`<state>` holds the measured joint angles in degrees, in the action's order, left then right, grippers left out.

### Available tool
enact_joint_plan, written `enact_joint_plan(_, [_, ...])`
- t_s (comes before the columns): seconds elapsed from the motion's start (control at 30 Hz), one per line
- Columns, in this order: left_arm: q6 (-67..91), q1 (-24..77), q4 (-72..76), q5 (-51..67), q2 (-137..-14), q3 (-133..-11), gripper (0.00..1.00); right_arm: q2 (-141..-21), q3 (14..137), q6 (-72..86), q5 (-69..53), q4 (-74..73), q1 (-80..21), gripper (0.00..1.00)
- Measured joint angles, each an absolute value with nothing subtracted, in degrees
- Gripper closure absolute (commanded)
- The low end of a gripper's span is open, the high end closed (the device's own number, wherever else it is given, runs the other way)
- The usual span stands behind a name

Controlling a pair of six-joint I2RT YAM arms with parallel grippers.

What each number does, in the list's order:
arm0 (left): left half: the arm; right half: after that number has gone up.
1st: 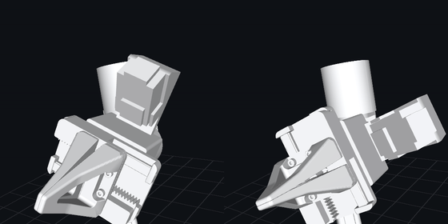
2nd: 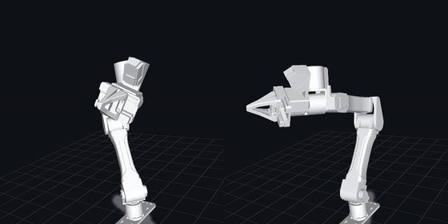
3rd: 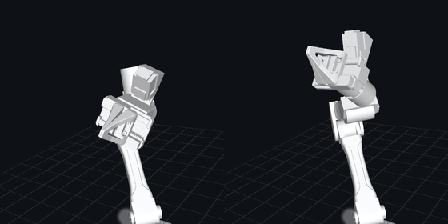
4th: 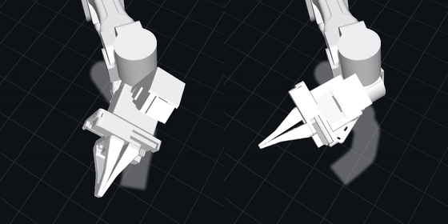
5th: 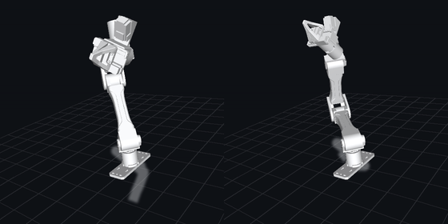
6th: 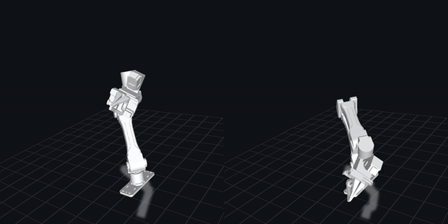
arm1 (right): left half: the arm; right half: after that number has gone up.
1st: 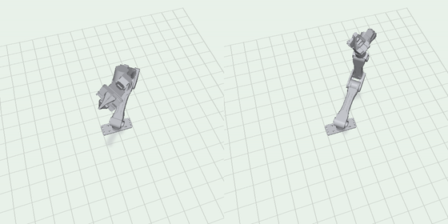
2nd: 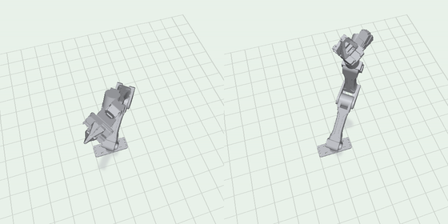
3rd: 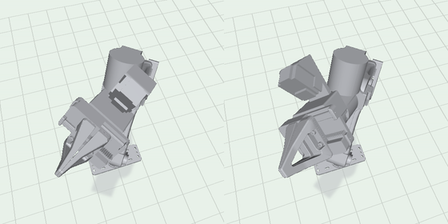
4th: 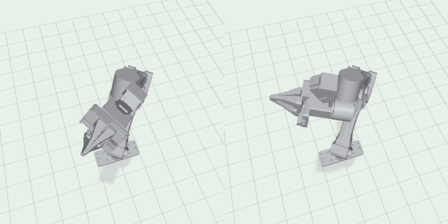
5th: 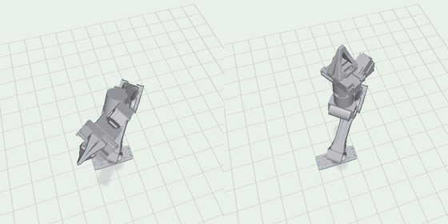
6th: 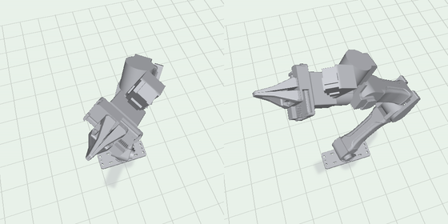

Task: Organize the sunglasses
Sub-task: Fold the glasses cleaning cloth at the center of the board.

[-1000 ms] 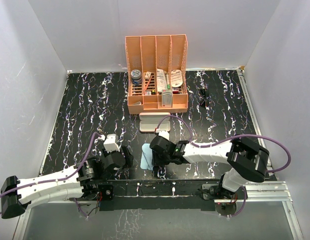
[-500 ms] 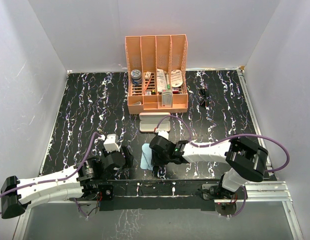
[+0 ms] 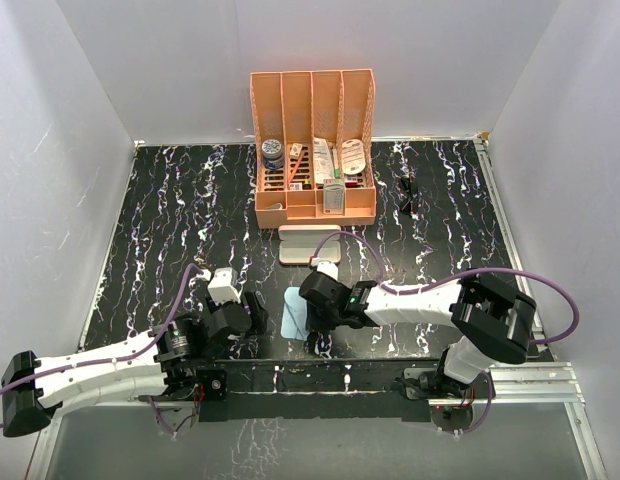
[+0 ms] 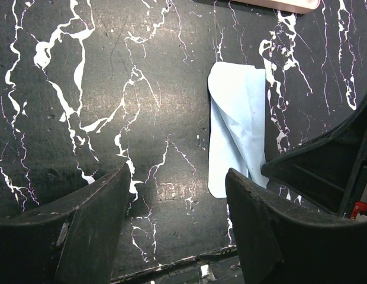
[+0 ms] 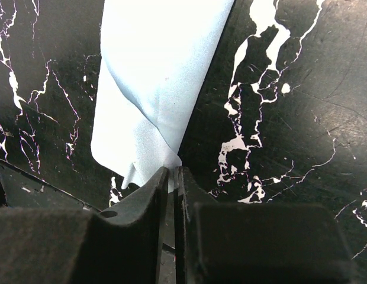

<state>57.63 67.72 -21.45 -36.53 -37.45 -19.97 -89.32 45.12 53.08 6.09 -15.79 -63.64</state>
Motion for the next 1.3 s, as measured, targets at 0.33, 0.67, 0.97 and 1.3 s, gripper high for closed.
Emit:
enact_joint_plan(0.33, [57.63,67.72,-21.39,-36.4,-37.45,-19.97,0.37,-89.32,45.39,53.06,6.68,-16.58,-63.64,0.94])
enact_joint_plan(0.67, [57.6,67.72,-20.95,-36.4,-37.43,-19.97,0.37,-89.32,48.97,52.58,8.4,-20.1,-64.05,0.95])
enact_joint_plan(0.97, [57.58,67.72,-20.95,-36.4,-37.39,-19.97,0.37,-89.32,51.24,52.49,8.67,-21.39,-65.54,0.95])
enact_joint_plan(1.3, [57.67,67.72,-21.02,-36.4,-36.45,-19.94,0.37,-91.81,54.28,52.51,8.6,-22.11,-67.55,0.95])
